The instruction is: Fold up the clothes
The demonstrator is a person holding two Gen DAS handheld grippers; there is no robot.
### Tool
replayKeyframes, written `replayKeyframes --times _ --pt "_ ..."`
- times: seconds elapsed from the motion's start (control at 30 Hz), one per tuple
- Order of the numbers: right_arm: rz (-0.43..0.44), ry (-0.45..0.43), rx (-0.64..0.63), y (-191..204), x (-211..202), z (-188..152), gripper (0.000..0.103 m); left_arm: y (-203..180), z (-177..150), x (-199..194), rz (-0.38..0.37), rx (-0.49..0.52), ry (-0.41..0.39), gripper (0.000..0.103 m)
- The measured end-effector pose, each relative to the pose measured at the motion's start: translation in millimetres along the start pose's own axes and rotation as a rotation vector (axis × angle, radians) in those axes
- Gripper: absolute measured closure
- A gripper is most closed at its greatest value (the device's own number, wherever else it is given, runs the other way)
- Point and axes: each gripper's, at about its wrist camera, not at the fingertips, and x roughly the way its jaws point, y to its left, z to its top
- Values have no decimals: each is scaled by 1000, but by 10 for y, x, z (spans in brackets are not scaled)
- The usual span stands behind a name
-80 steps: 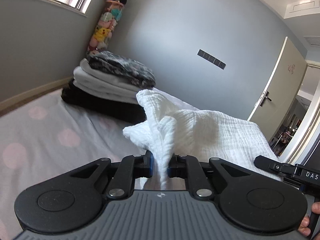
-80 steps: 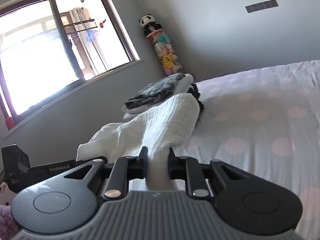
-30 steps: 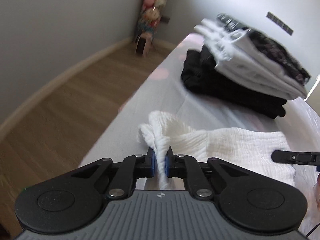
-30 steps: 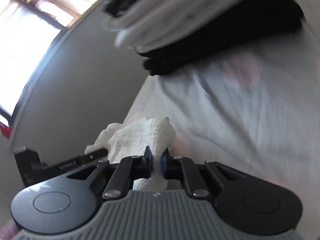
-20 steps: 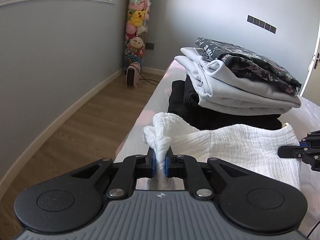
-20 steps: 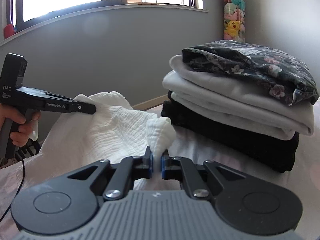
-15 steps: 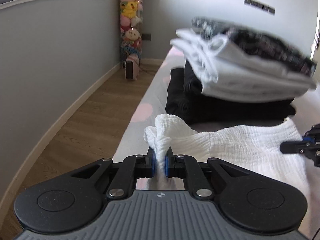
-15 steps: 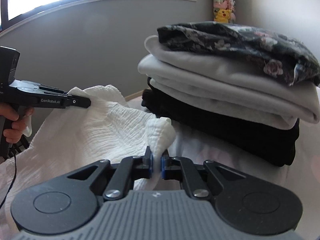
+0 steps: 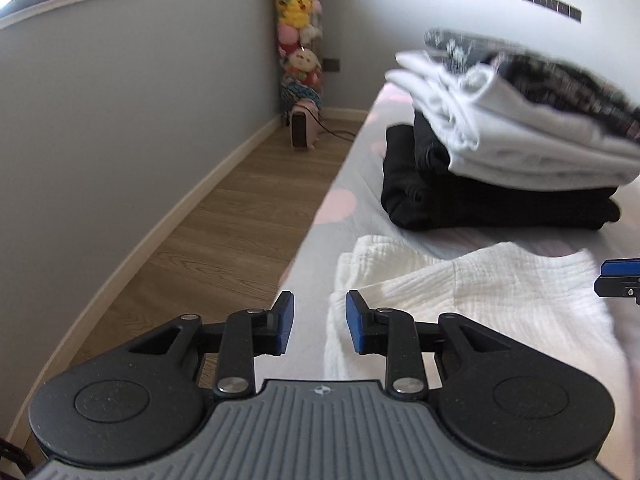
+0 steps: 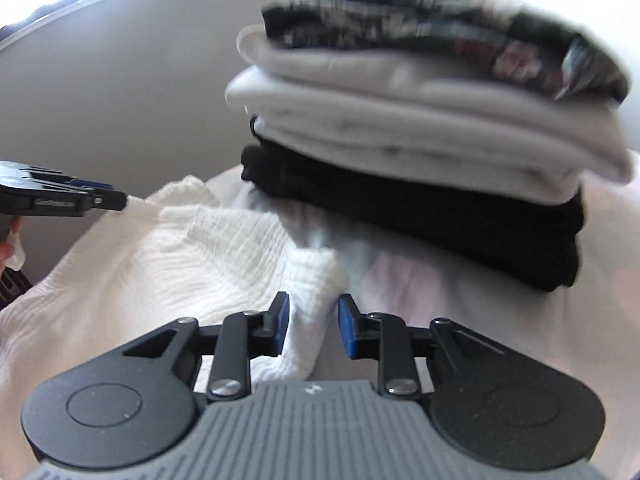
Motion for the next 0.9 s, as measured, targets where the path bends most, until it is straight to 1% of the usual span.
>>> replayKeyframes --times 0.1,0.2,0.3,0.4,0.43,0.53,0.6,0.7,0.77,0.83,0.9 --pt "65 -24 -18 182 -376 -66 72 -3 -134 -348 -29 13 15 70" --pt "123 -32 -86 514 -663 -227 73 -90 -352 -626 -34 55 23 70" --pt "150 -34 -151 832 -719 -371 73 -136 -597 -786 -22 67 26 70" --pt "146 -21 -193 1036 -654 -532 74 -100 -802 -794 -3 22 49 76" --pt "135 -6 -195 1064 -630 -591 73 -81 -856 -766 3 4 64 79" --pt "118 59 -149 1041 -470 -717 73 -45 -1004 -656 25 -34 112 79" --pt "115 76 -132 1020 -392 -774 73 -42 -1066 -587 31 -49 133 79" --pt "119 91 -100 992 -343 -743 73 -75 -1041 -591 56 -65 141 79" --pt "123 100 -83 975 -378 -691 73 -124 -998 -694 81 -61 139 79" --pt "121 98 -77 954 -496 -651 73 -176 -955 -810 107 -55 134 79" --pt "119 94 -73 932 -630 -613 72 -250 -904 -998 115 -50 111 79"
